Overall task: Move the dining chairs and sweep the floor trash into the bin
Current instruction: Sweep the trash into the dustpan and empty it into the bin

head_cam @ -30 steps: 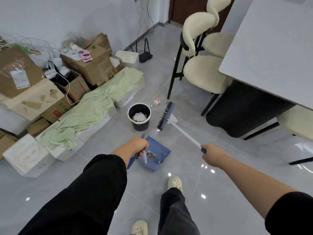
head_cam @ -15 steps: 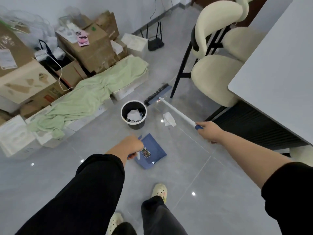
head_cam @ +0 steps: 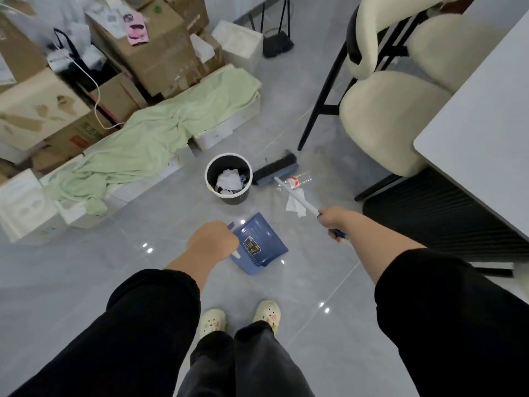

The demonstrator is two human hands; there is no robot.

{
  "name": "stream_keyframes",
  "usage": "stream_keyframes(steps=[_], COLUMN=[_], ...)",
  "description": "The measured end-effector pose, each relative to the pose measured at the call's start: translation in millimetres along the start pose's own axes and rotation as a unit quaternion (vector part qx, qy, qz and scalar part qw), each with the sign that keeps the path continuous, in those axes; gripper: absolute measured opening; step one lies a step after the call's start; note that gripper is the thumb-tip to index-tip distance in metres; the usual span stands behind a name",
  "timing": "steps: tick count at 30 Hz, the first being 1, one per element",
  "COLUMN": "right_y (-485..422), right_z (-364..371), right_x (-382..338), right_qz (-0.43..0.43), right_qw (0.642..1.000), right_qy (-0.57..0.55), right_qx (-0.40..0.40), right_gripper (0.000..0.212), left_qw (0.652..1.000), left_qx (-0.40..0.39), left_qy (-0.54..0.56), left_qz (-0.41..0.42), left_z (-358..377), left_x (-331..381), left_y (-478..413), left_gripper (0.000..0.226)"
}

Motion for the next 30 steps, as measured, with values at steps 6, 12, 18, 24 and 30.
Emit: stream_keyframes(steps=[6,12,18,24,30], right_y=[38.5,98.0,157.7,202.2,218.8], right_z=[34.0,79.1,131.8,181.4,214.7], right_x=[66.2,105.2,119.7,88.7,24.2], right_qz=[0.052,0.082,0.098,0.092,0.044], right_qw=[0.999,0.996,0.993,0.981,0.987], right_qy=[-0.014,-0.033,-0.07,-0.158,-0.151], right_qx=[-0.001,0.001,0.013,0.069,0.036], right_gripper=[0.04,0.041,0.042,0.04,0.034], left_qw=[1.0,0.996,0.998,0.997,0.997], left_qx=[-0.008,-0.052,-0.054,-0.041,-0.04], left_qy=[-0.003,0.071,0.016,0.009,0.014], left_qz=[0.012,-0.013,0.024,0.069,0.065], left_z=[-1.0,5.4,24.6,34.9,35.0], left_x=[-0.9,-18.8,-52.0,-104.8,-167.3], left_y=[9.1,20.6,51.9,79.8,88.9], left_gripper=[0.029,0.019,0.021,0.016,0.019])
Point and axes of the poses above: each hand's wrist, its own y-axis away from the middle knuckle, its own z-axis out of the palm, x = y × z, the point moved 5 cm from there along -y, towards the middle knuckle, and after that the axes turned 6 degrees about -z, right-handed, at the moved point
